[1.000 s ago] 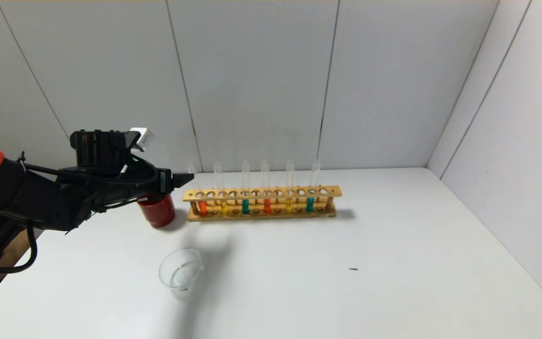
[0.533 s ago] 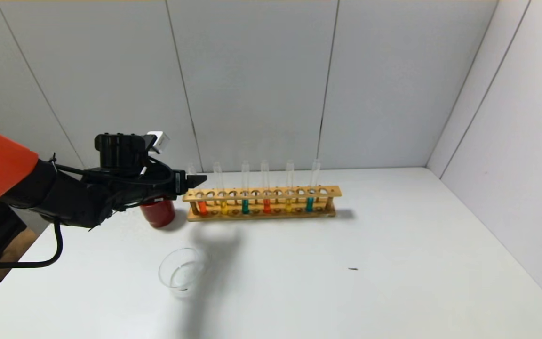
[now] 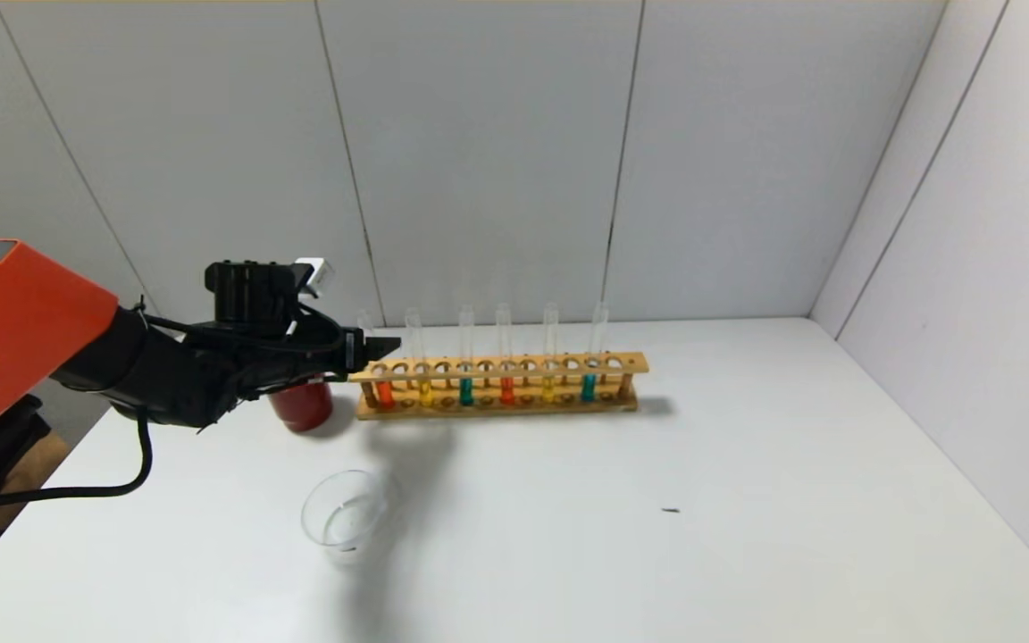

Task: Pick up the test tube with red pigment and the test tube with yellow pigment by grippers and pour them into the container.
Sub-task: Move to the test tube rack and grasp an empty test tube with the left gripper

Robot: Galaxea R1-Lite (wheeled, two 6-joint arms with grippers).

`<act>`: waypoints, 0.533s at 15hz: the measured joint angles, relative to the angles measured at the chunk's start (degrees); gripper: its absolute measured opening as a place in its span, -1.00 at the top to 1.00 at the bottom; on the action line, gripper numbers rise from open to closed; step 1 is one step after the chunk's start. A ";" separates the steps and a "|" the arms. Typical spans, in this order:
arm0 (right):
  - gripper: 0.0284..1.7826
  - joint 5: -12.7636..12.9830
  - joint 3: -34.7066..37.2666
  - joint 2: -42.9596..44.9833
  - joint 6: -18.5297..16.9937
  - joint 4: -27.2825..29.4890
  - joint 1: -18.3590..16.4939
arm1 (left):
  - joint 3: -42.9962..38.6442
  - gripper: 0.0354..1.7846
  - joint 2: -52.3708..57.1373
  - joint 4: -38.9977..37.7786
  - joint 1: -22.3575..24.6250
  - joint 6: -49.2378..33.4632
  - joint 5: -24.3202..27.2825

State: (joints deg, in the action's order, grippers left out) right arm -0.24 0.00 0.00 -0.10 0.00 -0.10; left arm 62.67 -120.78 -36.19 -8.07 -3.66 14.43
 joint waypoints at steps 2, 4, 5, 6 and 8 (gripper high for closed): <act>-0.96 0.00 0.00 0.00 0.00 0.00 0.00 | 0.69 -0.88 -0.49 0.00 -0.16 0.02 0.00; -0.96 0.00 0.00 0.00 0.02 0.00 0.00 | 1.13 -0.70 -0.66 0.04 -0.44 0.09 -0.02; -0.96 0.00 0.00 0.00 0.00 0.00 0.00 | 1.50 -0.56 -0.83 0.00 -0.61 0.09 -0.02; -0.96 0.02 0.00 0.00 0.00 0.00 0.00 | 1.94 -0.40 -1.01 0.01 -0.72 0.05 -0.09; -0.96 0.00 0.00 0.00 0.00 0.00 0.00 | 2.54 0.03 -1.16 0.04 -1.07 0.09 -0.96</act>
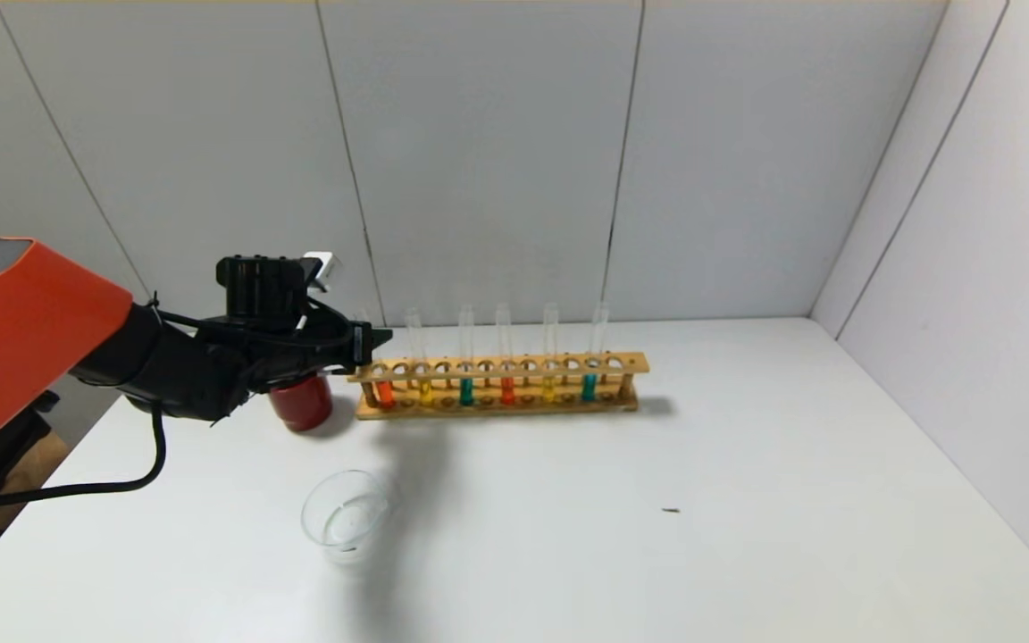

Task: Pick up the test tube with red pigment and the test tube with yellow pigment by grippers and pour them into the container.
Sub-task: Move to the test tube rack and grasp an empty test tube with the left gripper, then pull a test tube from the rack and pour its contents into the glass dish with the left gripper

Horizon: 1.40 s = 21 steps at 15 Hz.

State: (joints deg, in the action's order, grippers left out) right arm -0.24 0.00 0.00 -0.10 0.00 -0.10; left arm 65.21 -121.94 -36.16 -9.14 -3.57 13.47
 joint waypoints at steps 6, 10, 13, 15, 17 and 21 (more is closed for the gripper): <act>-0.96 0.00 0.00 0.00 0.02 0.00 0.00 | 0.52 0.66 -0.02 0.02 -0.74 0.11 -0.79; -0.96 0.00 0.00 0.00 0.00 0.00 0.00 | 1.72 0.66 1.07 1.13 -1.35 0.35 -3.06; -0.96 0.00 0.00 0.00 0.00 0.00 0.00 | 4.08 0.66 3.41 5.02 -1.77 0.51 -3.58; -0.96 0.02 0.00 0.00 0.00 0.00 0.00 | 6.21 0.66 5.30 7.77 -1.88 0.57 -3.66; -0.96 0.02 0.00 0.00 0.00 0.00 0.00 | 8.58 0.66 7.47 10.93 -2.01 0.62 -3.67; -0.96 0.02 0.00 0.00 0.00 0.00 0.00 | 12.85 0.66 13.01 17.47 -1.99 2.47 -3.83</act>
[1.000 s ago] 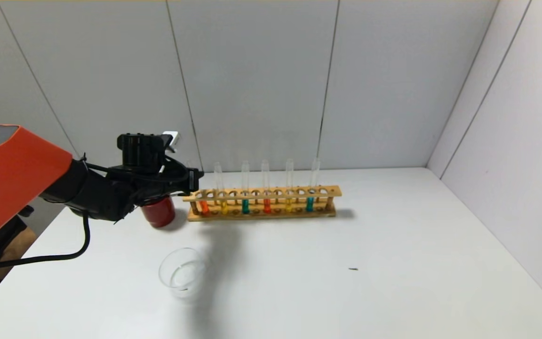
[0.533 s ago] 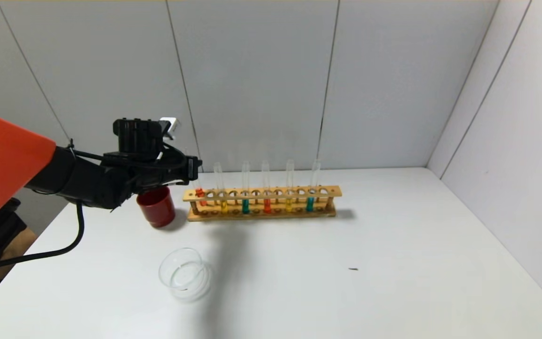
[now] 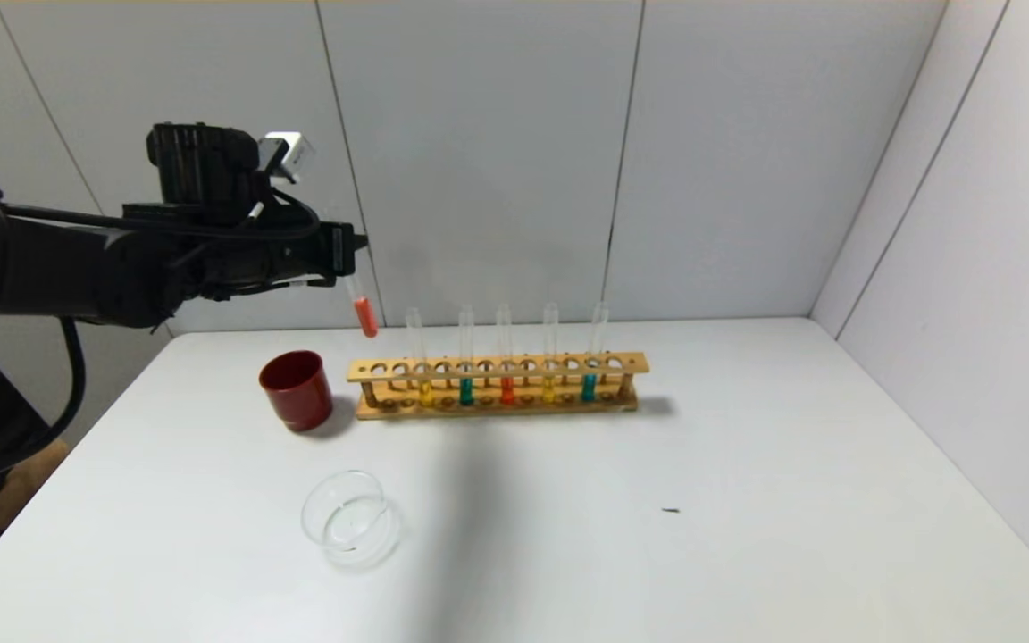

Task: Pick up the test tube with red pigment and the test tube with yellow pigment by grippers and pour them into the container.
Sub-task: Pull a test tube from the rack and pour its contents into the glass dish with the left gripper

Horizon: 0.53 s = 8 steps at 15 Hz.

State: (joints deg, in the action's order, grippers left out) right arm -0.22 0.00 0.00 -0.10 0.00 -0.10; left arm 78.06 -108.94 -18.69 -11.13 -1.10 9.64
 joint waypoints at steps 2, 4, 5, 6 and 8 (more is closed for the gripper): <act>-0.96 -0.02 0.00 0.00 0.00 0.00 0.00 | -0.02 0.66 3.36 2.32 -0.09 1.62 0.13; -0.96 -0.02 0.00 0.00 0.00 0.00 0.00 | -2.78 0.66 7.61 5.39 -0.06 4.14 0.24; -0.96 -0.02 0.00 0.00 0.00 0.00 0.00 | -5.77 0.66 9.94 6.51 -0.02 6.30 0.22; -0.96 -0.02 0.00 0.00 0.00 0.00 0.00 | -8.87 0.66 11.97 6.77 0.20 8.64 0.22; -0.96 0.00 0.00 0.00 0.00 0.00 0.00 | -17.09 0.66 16.96 7.12 2.01 16.84 0.27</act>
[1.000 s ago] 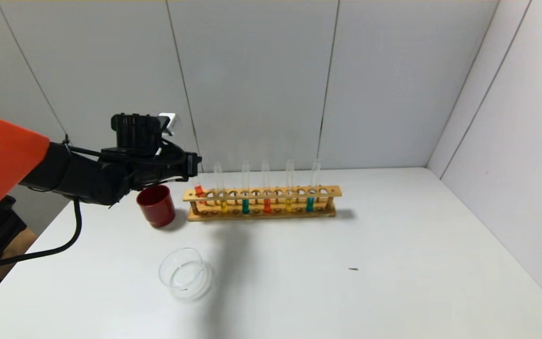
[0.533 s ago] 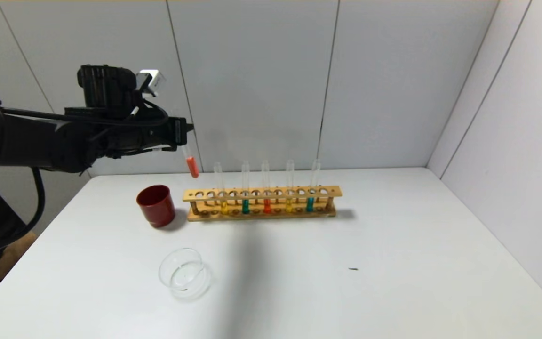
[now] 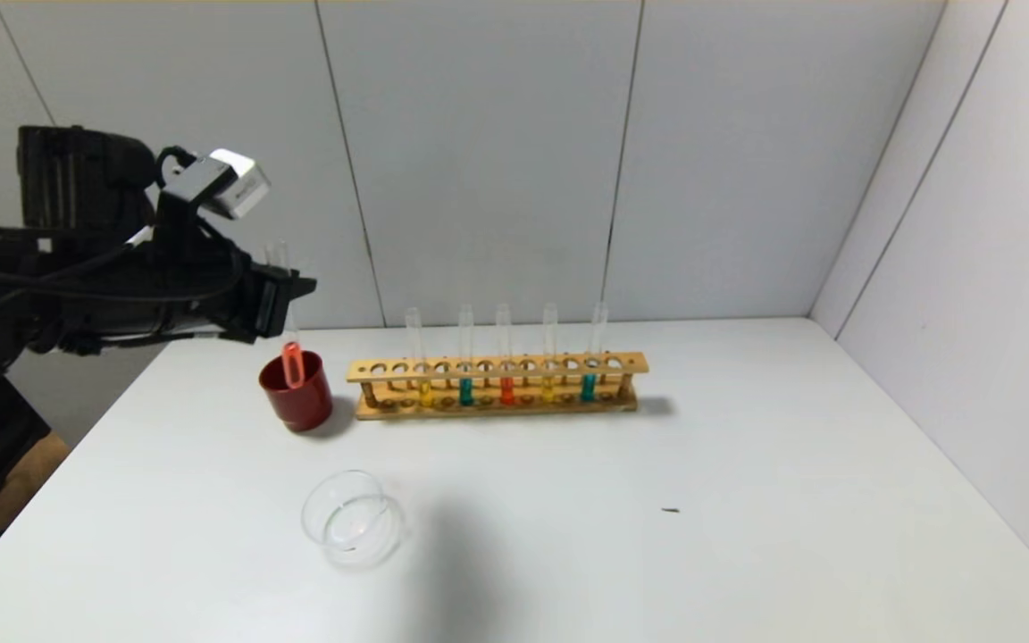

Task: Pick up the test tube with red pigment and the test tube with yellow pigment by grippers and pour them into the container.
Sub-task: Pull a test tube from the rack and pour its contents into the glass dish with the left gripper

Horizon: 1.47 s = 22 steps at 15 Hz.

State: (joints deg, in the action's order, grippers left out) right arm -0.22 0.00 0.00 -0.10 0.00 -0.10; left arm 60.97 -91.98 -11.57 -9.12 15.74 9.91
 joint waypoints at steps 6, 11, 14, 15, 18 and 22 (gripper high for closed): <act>-0.96 -0.02 0.00 0.00 0.00 0.00 0.00 | -13.84 0.66 6.42 -6.70 4.39 23.92 1.50; -0.96 0.00 0.00 0.00 0.00 0.00 0.00 | -18.91 0.66 5.40 -7.36 5.16 44.15 8.25; -0.96 -0.02 0.00 0.00 0.02 0.00 0.00 | -19.57 0.66 3.84 -7.39 5.21 53.82 10.90; -0.96 -0.02 0.00 0.00 0.00 0.00 0.00 | -19.60 0.66 3.08 -7.39 5.21 56.89 10.95; -0.96 0.00 0.00 0.00 0.02 0.00 0.00 | -19.79 0.66 1.13 -7.41 5.18 64.46 10.57; -0.96 -0.02 0.00 0.00 0.02 0.00 0.00 | -19.59 0.66 -0.63 -7.14 5.29 75.28 10.42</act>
State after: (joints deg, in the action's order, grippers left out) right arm -0.24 0.00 0.00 -0.07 0.00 -0.10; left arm 41.37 -92.61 -18.71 -3.83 91.01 20.33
